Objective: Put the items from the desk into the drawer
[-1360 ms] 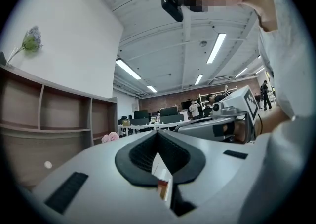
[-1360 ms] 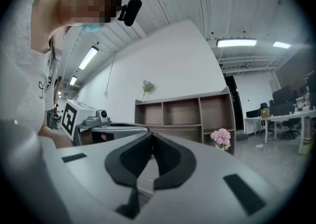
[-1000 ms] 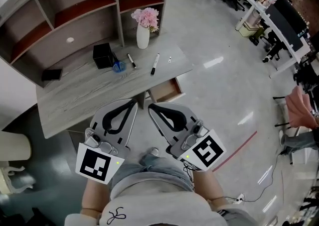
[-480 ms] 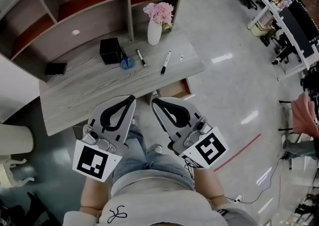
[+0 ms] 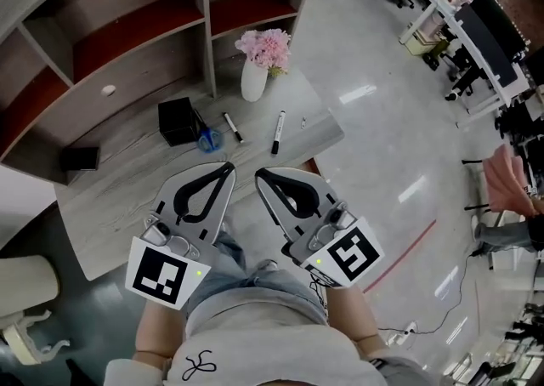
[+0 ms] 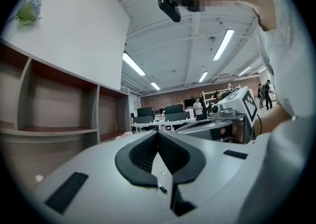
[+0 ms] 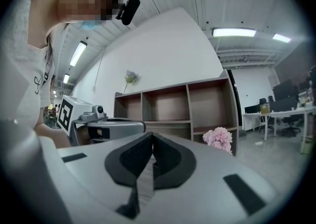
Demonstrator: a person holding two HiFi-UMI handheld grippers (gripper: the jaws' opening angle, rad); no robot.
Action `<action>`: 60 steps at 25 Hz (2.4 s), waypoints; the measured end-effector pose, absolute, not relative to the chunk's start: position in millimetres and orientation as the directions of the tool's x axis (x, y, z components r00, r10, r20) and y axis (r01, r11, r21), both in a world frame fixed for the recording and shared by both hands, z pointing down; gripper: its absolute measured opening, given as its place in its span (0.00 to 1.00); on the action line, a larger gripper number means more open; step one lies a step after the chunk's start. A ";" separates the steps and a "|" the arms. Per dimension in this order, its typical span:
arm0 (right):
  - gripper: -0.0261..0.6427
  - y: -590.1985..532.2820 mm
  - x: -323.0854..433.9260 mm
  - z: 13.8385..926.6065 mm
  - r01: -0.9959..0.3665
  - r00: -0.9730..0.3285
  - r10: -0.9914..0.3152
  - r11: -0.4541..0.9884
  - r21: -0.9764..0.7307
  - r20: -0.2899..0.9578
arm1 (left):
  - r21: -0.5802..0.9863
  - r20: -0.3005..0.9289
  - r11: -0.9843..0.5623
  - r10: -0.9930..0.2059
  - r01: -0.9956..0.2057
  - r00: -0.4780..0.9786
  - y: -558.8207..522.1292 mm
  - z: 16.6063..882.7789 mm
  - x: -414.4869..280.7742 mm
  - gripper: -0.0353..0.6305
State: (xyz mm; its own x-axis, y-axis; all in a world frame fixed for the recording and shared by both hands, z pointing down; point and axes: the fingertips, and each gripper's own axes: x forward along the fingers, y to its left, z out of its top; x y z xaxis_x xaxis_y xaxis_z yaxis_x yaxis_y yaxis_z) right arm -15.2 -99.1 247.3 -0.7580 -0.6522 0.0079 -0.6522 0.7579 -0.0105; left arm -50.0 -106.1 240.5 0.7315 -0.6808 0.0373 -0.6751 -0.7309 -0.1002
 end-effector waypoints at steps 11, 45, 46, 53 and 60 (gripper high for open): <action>0.06 -186.9 -48.8 284.2 -0.703 -0.709 -0.694 0.710 -0.047 0.124 | -0.072 0.060 -0.759 -0.650 -0.647 0.757 -182.0 252.3 -91.9 0.07; 0.13 -297.3 -31.2 586.2 -0.831 -0.369 -0.468 0.553 -0.059 0.803 | 0.016 0.139 -0.821 -0.563 -0.571 0.814 -259.1 320.7 -134.7 0.07; 0.13 -295.5 -31.1 592.1 -0.829 -0.362 -0.456 0.557 -0.056 0.813 | 0.018 0.143 -0.819 -0.565 -0.573 0.812 -259.8 322.0 -135.5 0.07; 0.13 -294.9 -32.3 597.3 -0.823 -0.354 -0.454 0.566 -0.043 0.818 | 0.023 0.148 -0.812 -0.574 -0.583 0.805 -262.4 325.4 -135.3 0.07; 0.12 -292.7 -37.2 583.6 -0.812 -0.358 -0.489 0.583 -0.007 0.795 | 0.011 0.148 -0.817 -0.569 -0.576 0.809 -256.8 321.8 -128.2 0.07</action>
